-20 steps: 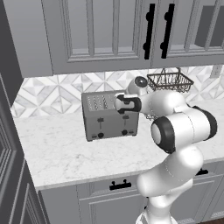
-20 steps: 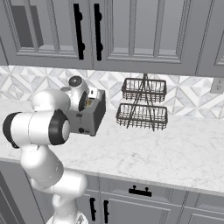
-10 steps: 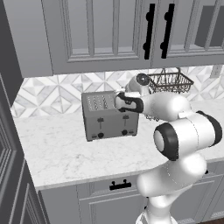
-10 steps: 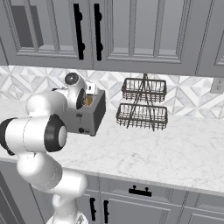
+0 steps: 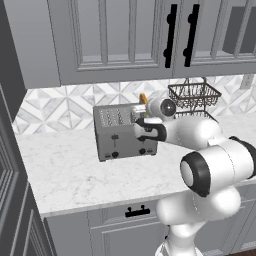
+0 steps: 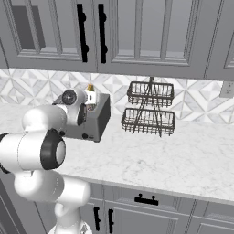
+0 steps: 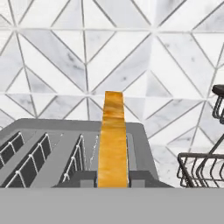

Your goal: Start the toaster. Once the lever pops up, take the bread to the plate on the dining counter.

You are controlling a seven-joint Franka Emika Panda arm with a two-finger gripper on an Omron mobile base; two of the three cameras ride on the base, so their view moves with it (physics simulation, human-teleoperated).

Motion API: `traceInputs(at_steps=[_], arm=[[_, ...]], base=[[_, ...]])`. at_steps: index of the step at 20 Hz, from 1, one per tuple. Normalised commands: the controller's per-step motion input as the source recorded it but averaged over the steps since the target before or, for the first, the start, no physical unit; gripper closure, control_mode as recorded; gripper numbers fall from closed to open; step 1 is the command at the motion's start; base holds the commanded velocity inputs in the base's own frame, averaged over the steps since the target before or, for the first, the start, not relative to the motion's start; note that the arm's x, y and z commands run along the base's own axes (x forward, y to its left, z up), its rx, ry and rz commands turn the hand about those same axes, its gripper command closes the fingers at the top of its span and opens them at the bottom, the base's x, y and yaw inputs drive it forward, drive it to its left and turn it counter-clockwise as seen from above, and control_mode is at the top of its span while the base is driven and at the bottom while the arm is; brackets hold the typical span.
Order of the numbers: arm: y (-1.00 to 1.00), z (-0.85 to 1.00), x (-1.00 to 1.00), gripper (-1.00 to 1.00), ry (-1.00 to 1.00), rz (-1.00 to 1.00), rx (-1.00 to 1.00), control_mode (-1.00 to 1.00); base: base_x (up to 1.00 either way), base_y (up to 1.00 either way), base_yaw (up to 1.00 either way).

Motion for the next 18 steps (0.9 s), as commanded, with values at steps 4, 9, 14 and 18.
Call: traceInputs(at_steps=[4,9,14,18], arm=[[0.0,0.76,-0.5,1.0,-0.14,-0.02,0.0,-1.0],[0.0,0.94,-0.61,1.0,-0.01,-0.03,0.0,-1.0],[-0.02,0.56,-0.92,1.0,0.12,-0.01,0.0,-1.0],[-0.09,0.19,-1.0,1.0,0.17,0.0,0.0,-1.0]], base=[[0.0,0.0,0.0],[0.0,0.0,0.0],[0.0,0.0,0.0],[0.0,0.0,0.0]])
